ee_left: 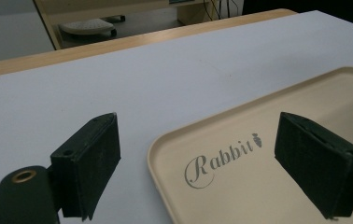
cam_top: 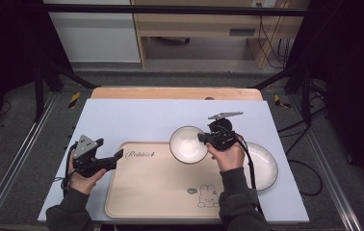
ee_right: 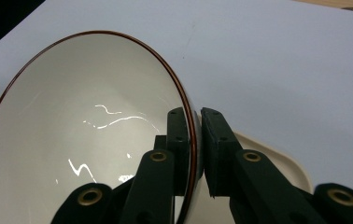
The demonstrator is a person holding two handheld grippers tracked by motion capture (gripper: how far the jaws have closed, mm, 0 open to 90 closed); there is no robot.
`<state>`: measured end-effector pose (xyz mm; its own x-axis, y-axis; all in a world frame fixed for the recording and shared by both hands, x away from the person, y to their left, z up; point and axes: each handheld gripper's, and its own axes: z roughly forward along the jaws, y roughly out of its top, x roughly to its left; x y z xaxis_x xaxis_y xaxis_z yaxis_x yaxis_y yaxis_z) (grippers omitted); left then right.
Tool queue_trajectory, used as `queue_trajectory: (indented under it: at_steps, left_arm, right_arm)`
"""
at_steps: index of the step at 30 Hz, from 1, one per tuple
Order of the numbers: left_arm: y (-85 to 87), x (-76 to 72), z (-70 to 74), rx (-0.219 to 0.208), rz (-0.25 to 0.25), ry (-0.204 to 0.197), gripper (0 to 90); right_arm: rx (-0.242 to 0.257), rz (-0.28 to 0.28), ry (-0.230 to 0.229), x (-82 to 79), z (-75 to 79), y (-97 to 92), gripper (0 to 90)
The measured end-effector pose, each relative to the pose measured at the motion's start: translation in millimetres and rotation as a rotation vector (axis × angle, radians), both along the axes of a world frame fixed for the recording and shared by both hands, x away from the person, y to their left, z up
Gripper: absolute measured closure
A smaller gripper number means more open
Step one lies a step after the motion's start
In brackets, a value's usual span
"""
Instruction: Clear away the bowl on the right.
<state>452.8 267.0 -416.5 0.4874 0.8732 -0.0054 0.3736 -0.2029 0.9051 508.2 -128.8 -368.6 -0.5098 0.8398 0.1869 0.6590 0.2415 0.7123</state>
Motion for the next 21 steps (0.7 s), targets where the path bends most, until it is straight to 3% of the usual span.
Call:
queue_trajectory:
  at_steps: [17, 21]
  left_arm:
    - [0.3, -1.0, 1.4, -0.006, -0.003, -0.005, 13.9]
    - [0.9, -1.0, 1.5, -0.009, -0.001, -0.004, 13.9]
  right_arm:
    - [-0.006, 0.013, 0.035, 13.3, -24.3, 26.9, 82.2]
    - [-0.003, 0.014, 0.061, 16.3, -31.9, 34.5, 82.2]
